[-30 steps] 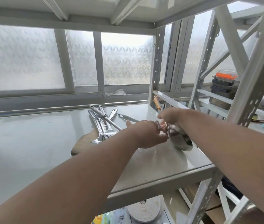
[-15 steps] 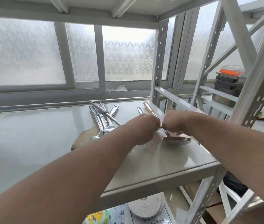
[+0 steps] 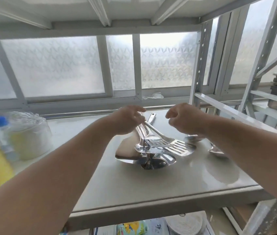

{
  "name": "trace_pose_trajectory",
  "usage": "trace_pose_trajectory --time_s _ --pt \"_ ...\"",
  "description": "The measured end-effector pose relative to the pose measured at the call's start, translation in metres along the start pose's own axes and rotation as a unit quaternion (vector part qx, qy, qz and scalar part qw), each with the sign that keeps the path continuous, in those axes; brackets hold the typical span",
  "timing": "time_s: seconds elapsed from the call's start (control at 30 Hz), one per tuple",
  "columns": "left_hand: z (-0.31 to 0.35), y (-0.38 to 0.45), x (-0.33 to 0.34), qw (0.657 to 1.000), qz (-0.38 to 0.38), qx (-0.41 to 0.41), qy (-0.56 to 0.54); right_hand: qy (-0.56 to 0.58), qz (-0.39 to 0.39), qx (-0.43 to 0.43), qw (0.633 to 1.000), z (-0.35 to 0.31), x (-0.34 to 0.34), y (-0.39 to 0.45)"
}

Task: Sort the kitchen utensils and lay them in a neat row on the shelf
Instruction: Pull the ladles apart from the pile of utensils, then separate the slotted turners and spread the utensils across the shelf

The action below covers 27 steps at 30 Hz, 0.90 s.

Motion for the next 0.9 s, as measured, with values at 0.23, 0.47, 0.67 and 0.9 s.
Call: trace_pose_trajectory --time_s 0.23,0.47,0.67,0.9 --pt "-0.044 -0.012 0.013 0.998 -0.029 -0.023 -0.056 -0.012 -0.144 0.071 0.987 -0.005 0.070 0.034" --pt "-0.058 -0.015 0.025 0.999 -0.025 -0.044 -0.016 0.152 -0.154 0.207 0.954 0.011 0.089 0.029" --pt "-0.067 -0.020 0.025 0.995 -0.035 -0.052 -0.081 0.253 -0.167 0.263 0.916 0.012 0.098 0.027" --pt "-0.057 -0.024 0.018 0.982 -0.055 -0.082 -0.159 0.256 -0.097 0.228 0.934 -0.012 0.060 0.045"
Point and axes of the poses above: each hand's wrist, its own y-axis towards the middle knuckle, its own x-axis out of the palm, z = x × y, the point moved 9 cm from there along y, towards the middle knuckle, and after that the axes turned 11 degrees about -x, right-handed, at the moved point
